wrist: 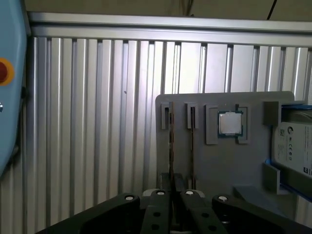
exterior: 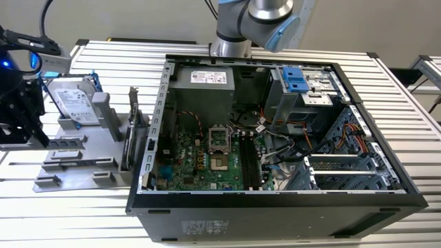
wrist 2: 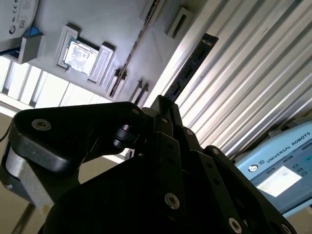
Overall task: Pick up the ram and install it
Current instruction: 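Pick up the ram and move it above insertion slot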
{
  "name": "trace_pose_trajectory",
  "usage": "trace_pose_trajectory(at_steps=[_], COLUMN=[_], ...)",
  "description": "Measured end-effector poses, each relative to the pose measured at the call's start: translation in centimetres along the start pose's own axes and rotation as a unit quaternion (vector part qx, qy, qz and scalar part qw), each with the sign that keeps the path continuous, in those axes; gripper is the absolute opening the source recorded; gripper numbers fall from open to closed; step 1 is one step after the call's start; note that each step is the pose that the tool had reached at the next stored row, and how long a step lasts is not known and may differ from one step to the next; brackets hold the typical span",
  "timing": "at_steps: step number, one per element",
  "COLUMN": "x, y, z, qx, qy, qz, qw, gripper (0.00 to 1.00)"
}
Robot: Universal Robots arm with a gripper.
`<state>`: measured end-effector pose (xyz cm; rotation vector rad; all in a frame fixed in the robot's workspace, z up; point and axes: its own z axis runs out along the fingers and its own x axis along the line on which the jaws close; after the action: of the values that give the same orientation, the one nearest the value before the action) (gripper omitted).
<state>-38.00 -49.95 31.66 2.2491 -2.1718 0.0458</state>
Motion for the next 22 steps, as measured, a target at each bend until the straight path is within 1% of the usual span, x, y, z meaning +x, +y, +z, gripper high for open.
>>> trace_pose_trajectory(at_steps=[17,19,22], x=[0.01,0.02,0.02], y=[0.0,0.0,0.0], z=[-0.39,-0.7,-0.74], qx=[0.0,0.0,-0.0001], qy=[0.0,0.0,0.0001], qz=[0.0,0.0,0.0], qw=[1.0,1.0,1.0], gripper=[0.0,0.0,0.0])
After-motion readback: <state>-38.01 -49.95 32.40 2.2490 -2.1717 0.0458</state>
